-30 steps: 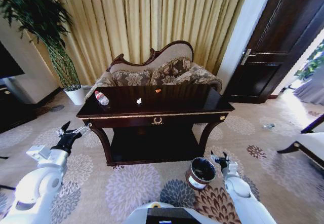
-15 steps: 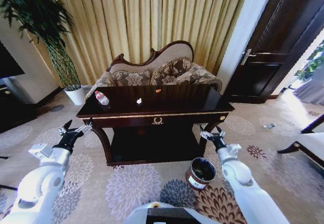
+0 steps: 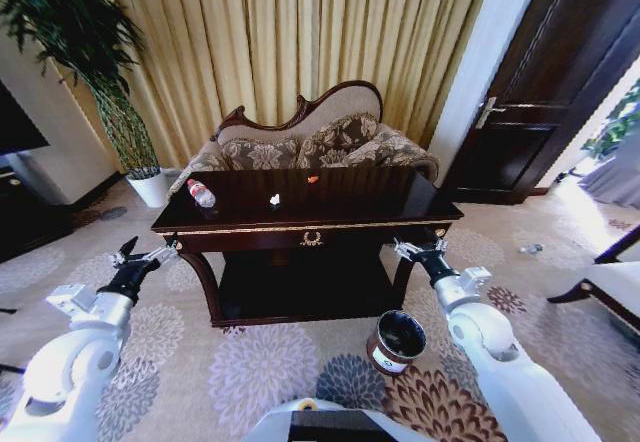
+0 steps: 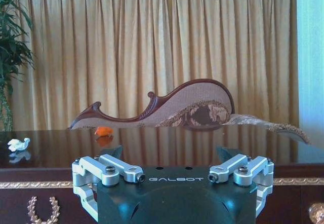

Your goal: Move to the front of the table and place the trash on the table into the trash bin.

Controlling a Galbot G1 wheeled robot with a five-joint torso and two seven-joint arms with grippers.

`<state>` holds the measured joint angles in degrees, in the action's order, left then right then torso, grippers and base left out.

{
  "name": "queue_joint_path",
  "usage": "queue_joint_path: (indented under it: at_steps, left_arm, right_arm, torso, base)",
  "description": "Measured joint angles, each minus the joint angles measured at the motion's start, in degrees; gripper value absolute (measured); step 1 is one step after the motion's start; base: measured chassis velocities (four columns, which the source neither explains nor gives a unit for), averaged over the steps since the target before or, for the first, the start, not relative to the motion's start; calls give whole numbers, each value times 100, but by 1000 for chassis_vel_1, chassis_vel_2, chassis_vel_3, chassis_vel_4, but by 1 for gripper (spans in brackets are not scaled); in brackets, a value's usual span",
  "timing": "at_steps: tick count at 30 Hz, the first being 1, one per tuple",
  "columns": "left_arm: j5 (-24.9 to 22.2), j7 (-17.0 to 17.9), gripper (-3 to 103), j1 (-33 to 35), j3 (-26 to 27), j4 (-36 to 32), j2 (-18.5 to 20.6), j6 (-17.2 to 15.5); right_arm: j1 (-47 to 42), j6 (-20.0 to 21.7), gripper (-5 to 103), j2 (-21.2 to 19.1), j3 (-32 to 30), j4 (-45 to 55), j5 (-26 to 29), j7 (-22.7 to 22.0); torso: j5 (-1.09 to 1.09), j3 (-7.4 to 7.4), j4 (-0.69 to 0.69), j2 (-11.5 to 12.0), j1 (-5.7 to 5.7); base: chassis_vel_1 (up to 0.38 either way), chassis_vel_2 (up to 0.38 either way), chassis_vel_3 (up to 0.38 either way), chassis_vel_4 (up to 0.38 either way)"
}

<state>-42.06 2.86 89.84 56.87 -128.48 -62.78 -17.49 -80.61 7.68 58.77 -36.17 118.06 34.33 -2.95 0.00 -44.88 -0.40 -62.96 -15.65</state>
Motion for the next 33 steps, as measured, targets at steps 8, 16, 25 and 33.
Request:
queue_joint_path:
  at_steps: [8, 16, 25, 33]
  left_arm:
    - [5, 0, 100, 3, 7, 3, -11, 20]
    - [80, -22, 100, 10, -35, 27, -47, 94]
    - [89, -31, 100, -6, -47, 53, -28, 114]
    - [103, -33, 100, -31, -68, 71, -18, 142]
  right_arm:
    - [20, 55, 100, 29, -25, -58, 128, 45]
    - [33, 107, 100, 35, -42, -96, 151, 21]
    - [40, 104, 100, 57, -45, -149, 150, 64]
    - [26, 101, 100, 54, -50, -160, 140, 136]
  torso:
    - [0, 0, 0, 0, 0]
    - [0, 0, 0, 0, 0]
    - [0, 0, 0, 0, 1]
    - [-1, 0, 0, 0, 0]
  base:
    - [0, 0, 0, 0]
    - [0, 0, 0, 0]
    - [-18, 16, 24, -23]
    - [-91, 90, 98, -86]
